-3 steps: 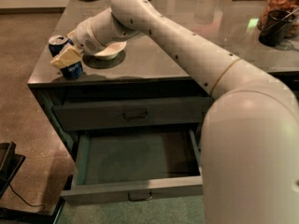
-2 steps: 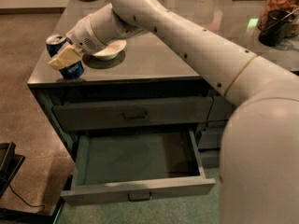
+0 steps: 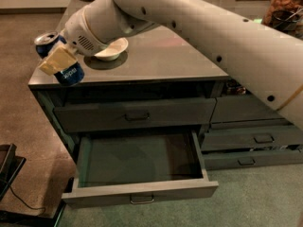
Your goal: Place pepsi can into middle drawer
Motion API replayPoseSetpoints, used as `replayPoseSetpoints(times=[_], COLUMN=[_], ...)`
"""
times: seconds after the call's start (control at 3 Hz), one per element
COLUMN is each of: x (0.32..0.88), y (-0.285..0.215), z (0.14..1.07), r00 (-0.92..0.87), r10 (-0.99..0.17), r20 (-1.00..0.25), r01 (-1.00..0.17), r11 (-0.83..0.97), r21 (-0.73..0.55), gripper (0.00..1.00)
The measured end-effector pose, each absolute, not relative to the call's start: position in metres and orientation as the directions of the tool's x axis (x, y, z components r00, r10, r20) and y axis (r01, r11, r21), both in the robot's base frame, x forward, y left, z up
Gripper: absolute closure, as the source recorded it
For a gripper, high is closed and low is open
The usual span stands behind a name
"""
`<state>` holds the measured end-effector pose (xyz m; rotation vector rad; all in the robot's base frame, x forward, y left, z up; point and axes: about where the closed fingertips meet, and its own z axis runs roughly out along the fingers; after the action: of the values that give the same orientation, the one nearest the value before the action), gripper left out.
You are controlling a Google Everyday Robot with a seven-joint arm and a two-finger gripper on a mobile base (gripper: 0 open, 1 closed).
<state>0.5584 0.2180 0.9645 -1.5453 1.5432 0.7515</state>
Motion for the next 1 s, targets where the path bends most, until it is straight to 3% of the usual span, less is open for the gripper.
replayPoseSetpoints(times=[0.67, 1.0], x=[0.545, 0.51], y=[0.215, 0.21], z=[0.942, 0.916], r00=[0.066, 0.07], r10=[-0.512, -0.465], r20=[-0.857, -0.883], r01=[-0.988, -0.981], r11=[0.087, 0.13], r21=[-0.129, -0.147], gripper=[1.0, 1.0])
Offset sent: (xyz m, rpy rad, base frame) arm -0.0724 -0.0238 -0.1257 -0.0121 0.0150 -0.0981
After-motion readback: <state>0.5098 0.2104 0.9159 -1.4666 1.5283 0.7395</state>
